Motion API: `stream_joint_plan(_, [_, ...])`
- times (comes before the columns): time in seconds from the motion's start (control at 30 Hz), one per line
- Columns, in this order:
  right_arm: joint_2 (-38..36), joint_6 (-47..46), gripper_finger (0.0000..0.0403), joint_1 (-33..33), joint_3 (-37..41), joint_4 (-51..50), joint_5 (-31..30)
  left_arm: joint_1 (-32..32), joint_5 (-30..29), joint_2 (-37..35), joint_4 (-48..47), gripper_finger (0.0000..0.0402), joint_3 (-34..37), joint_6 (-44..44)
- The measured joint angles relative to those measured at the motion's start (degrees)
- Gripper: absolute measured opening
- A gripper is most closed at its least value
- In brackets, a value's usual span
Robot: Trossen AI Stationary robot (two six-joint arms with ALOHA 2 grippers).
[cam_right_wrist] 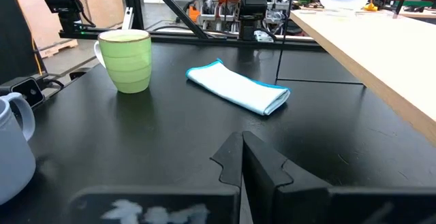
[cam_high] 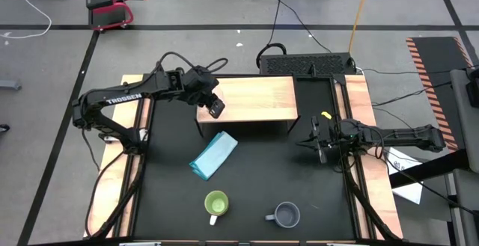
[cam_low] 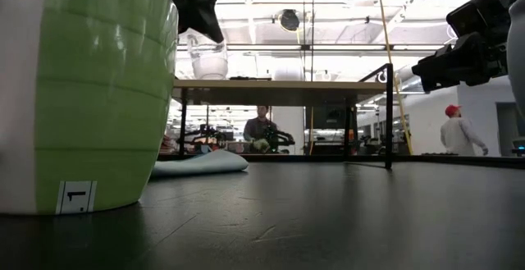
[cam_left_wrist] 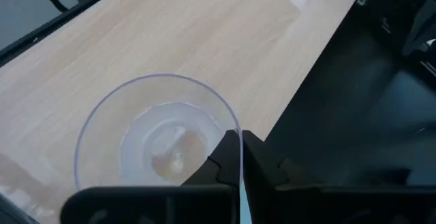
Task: Stack small to large cups/mugs on shelf
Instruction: Put the transparent mug on the shelf
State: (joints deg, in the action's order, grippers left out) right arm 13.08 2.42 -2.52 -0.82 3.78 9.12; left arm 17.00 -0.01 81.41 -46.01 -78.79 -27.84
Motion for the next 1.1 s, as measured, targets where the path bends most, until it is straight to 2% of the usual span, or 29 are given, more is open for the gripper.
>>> stream_joint_plan(0.23, [0.0, 0.4, 0.0000, 0.0, 0.0, -0.7, 0.0, -1.1, -3.4, 0.0, -0.3, 0.0003, -0.5, -2.5])
stream_joint_plan(0.63, [0.1, 0.8, 0.0000, 0.0, 0.0, -1.2, -0.1, -5.3, -8.2, 2.8, 0.2, 0.0005, -0.6, -0.7])
stream_joint_plan(0.97, [0.6, 0.2, 0.0000, 0.0, 0.0, -1.4, -0.1, -5.3, -8.3, 4.0, 2.4, 0.0008, -0.7, 0.4])
stream_joint_plan(1.1, [0.6, 0.2, 0.0000, 0.0, 0.0, -1.4, -0.1, -5.3, -7.7, 4.1, 2.5, 0.0031, -0.6, 0.7])
